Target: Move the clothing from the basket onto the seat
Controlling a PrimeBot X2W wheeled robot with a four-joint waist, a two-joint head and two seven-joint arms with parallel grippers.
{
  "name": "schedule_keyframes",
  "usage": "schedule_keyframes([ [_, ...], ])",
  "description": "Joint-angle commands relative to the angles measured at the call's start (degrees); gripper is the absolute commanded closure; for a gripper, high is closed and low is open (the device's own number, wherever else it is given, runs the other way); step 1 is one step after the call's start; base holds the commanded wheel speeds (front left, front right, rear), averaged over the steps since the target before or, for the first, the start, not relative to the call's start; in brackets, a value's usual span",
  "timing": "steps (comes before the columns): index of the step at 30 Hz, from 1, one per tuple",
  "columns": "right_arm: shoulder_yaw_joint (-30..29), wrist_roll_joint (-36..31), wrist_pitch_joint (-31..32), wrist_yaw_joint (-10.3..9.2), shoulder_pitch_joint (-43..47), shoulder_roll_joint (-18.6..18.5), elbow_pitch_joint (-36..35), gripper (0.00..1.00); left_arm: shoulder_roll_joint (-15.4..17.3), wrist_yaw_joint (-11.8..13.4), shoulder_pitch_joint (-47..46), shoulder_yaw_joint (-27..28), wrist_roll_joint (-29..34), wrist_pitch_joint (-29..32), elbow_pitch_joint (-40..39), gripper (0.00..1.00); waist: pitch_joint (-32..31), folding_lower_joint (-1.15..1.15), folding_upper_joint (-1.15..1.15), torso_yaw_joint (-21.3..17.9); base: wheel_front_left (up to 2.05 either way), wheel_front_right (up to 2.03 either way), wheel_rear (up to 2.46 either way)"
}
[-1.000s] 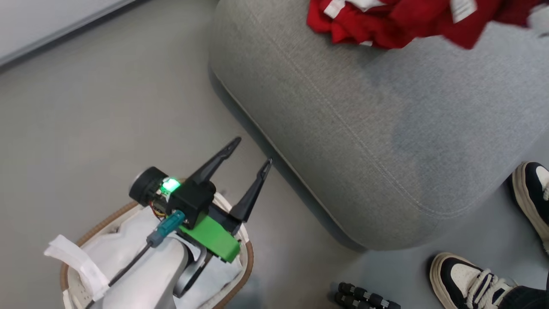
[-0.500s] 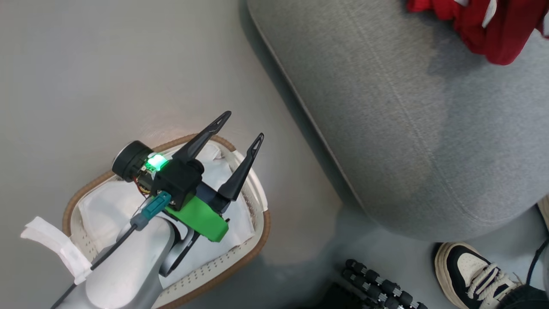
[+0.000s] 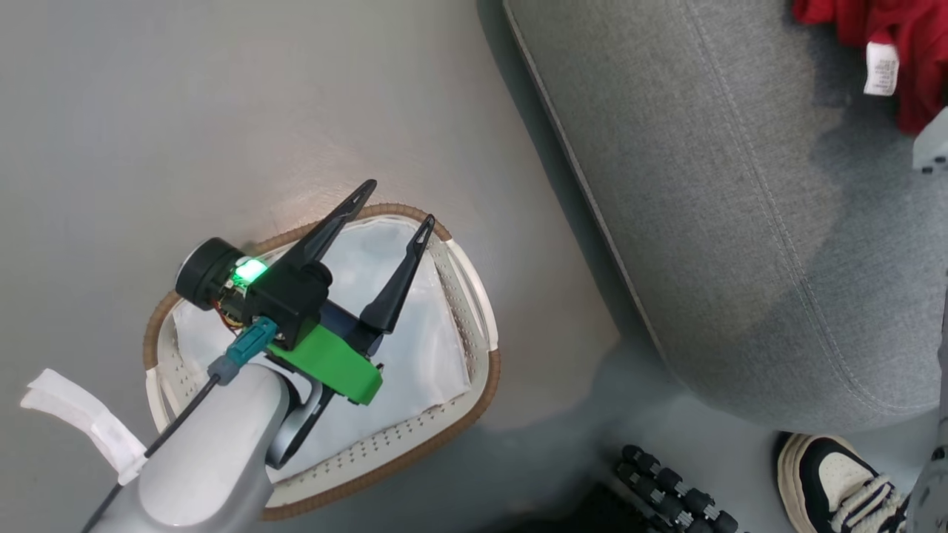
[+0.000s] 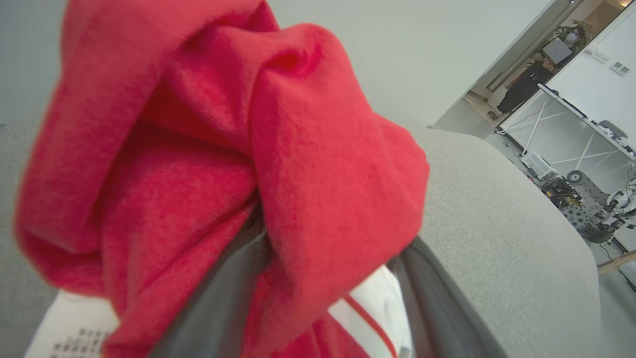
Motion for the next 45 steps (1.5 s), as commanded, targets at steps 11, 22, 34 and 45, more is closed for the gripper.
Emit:
schedule_keyframes([
  [11,0.1,2.8,-0.1,-0.08,16.1,0.9,-6.4,0.00,-5.2,-0.2,6.0,4.6,0.2,-0.2,2.5,0.00,-13.1,-0.01,0.00,0.1,0.00,0.00,0.00],
  [22,10.9,9.4,-0.1,-0.08,24.3,2.2,-13.8,0.00,-8.9,-0.2,13.0,13.4,2.9,-0.2,4.4,0.00,-21.2,-0.01,0.00,3.6,0.00,0.00,0.00],
  [34,21.3,15.0,-0.1,-0.08,26.4,6.4,-17.3,0.00,-13.5,-0.2,18.6,27.7,7.8,-0.2,5.4,0.00,-26.5,-0.01,0.00,11.1,0.00,0.00,0.00],
  [45,23.5,16.7,-0.1,-0.07,31.7,8.3,-16.4,0.00,-16.1,-0.2,23.8,38.2,12.4,-0.2,7.7,0.00,-30.8,-0.01,0.00,16.2,0.00,0.00,0.00],
])
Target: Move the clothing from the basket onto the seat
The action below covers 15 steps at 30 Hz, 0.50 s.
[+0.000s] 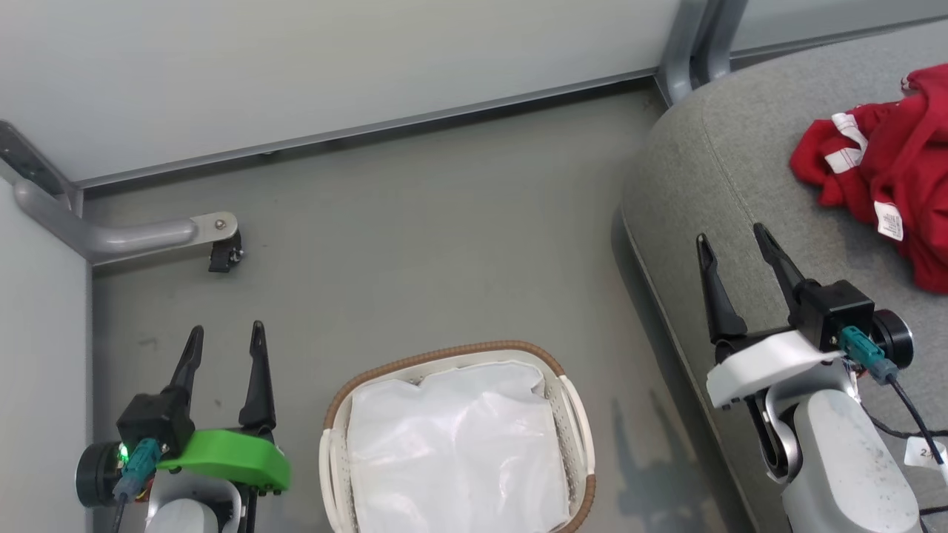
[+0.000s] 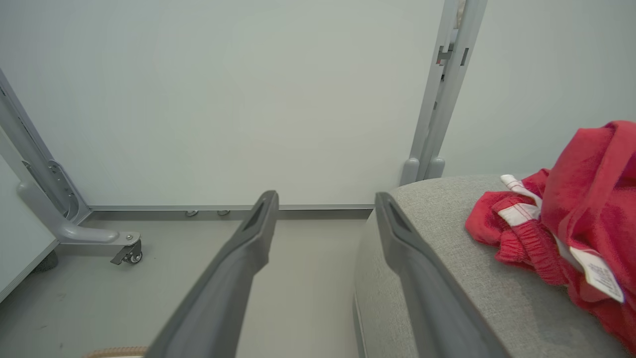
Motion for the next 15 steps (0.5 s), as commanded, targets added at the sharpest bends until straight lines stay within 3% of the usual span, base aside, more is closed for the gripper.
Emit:
schedule_keyframes([
  [1,-0.2,0.3,-0.1,-0.06,1.8,-0.1,0.0,0.00,-0.3,-0.2,1.8,1.0,0.4,-0.2,0.1,0.00,-2.6,0.00,0.00,2.5,0.00,0.00,0.00],
  [15,0.2,1.9,-0.1,-0.07,10.0,0.0,0.7,0.00,-1.4,-0.2,9.6,4.6,-0.7,-0.2,0.3,0.00,-6.9,0.00,0.00,3.5,0.00,0.00,0.00],
])
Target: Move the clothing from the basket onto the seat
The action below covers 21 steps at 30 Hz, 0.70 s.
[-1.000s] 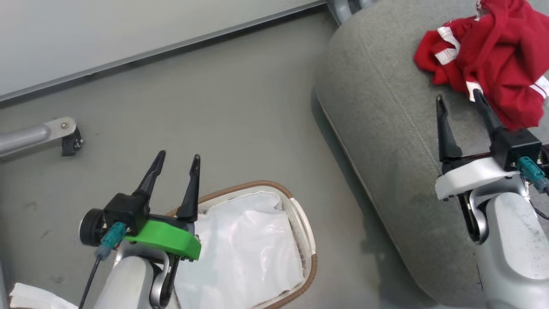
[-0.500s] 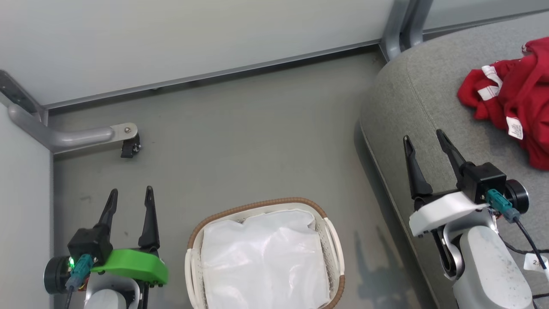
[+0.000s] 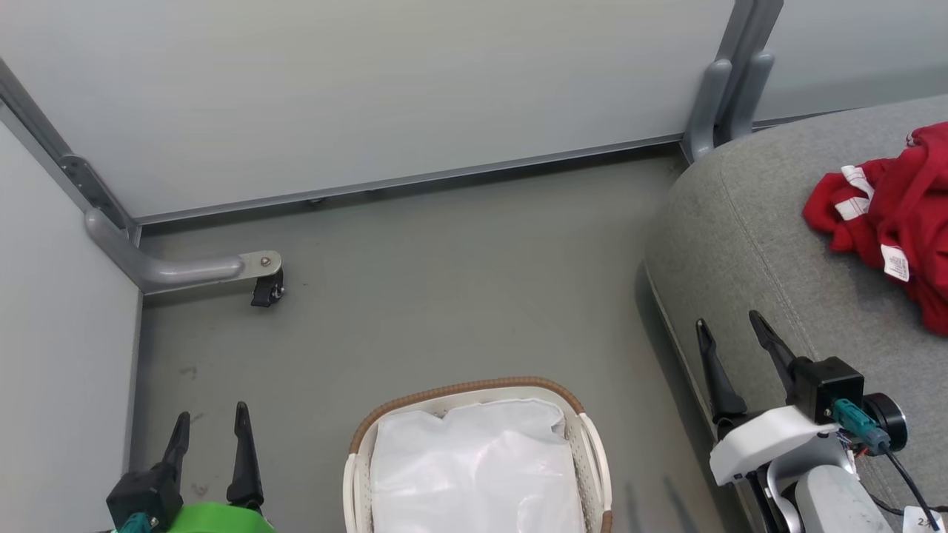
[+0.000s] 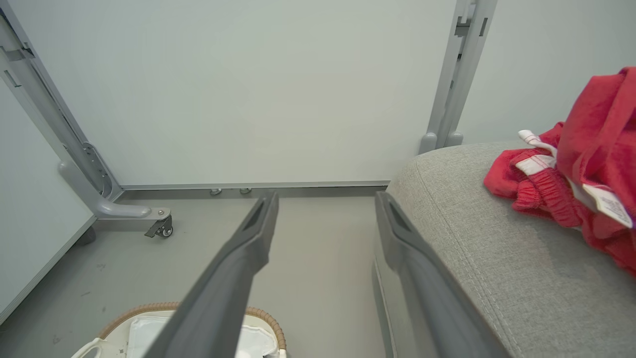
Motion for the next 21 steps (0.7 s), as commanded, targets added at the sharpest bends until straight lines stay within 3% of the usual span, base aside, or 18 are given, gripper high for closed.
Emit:
schedule_keyframes([
  [1,-0.1,0.7,-0.1,-0.07,1.0,-0.2,0.2,0.00,0.0,-0.2,1.1,0.1,-0.9,-0.2,0.2,0.00,-0.5,0.00,0.00,0.2,0.00,0.00,0.00],
  [2,-0.1,0.8,-0.1,-0.07,1.3,-0.2,0.3,0.00,0.0,-0.2,1.2,0.1,-1.3,-0.2,0.3,0.00,-0.6,0.00,0.00,0.2,0.00,0.00,0.00],
  [3,0.0,0.5,0.0,0.00,0.6,0.0,0.3,1.00,-0.1,0.0,0.6,0.0,-1.0,0.0,0.4,1.00,-0.5,0.00,0.00,0.1,0.00,0.00,0.00],
  [7,0.0,1.1,0.4,0.00,1.1,0.4,2.2,1.00,-0.5,0.0,0.6,0.0,-1.6,0.6,2.2,1.00,-0.6,0.00,0.00,0.2,0.00,0.00,0.00],
  [21,-1.3,16.9,4.4,-0.01,1.4,0.3,0.9,1.00,-0.4,0.0,-0.9,0.7,-16.2,4.5,0.8,1.00,-1.0,0.00,0.00,0.3,0.00,0.00,0.00],
])
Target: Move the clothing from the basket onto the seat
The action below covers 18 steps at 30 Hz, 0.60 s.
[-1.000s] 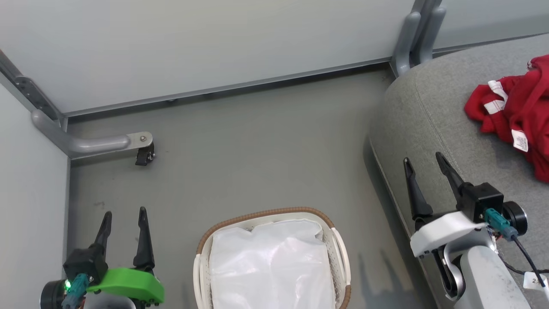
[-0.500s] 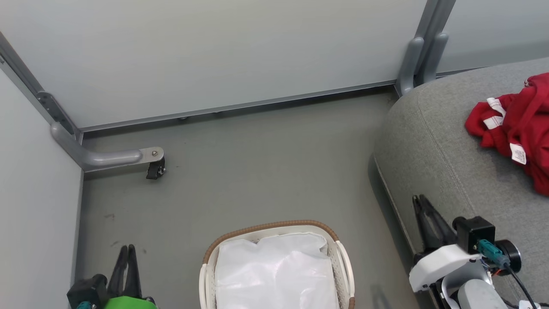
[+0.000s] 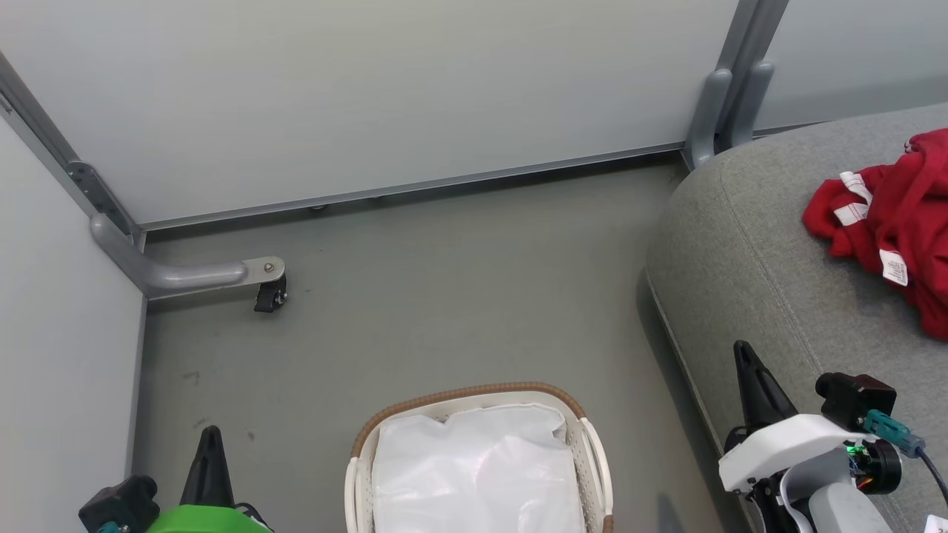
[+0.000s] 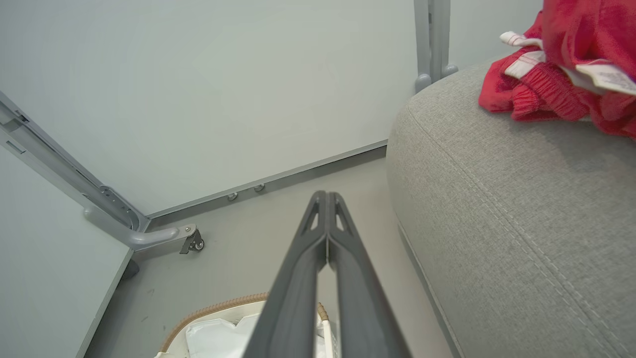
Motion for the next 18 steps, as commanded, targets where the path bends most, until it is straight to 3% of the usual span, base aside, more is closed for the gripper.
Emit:
schedule_keyframes([
  [1,-0.3,2.8,0.5,-0.01,-0.3,-0.3,-1.3,1.00,0.2,0.0,-1.5,0.4,-2.5,0.5,-1.1,1.00,0.0,0.00,0.00,0.0,0.00,0.00,0.00],
  [18,-1.6,18.7,4.4,-0.02,0.1,-0.4,-2.6,1.00,0.3,-0.1,-3.0,0.9,-17.4,4.4,-2.6,1.00,-0.6,0.00,0.00,0.1,0.00,0.00,0.00],
])
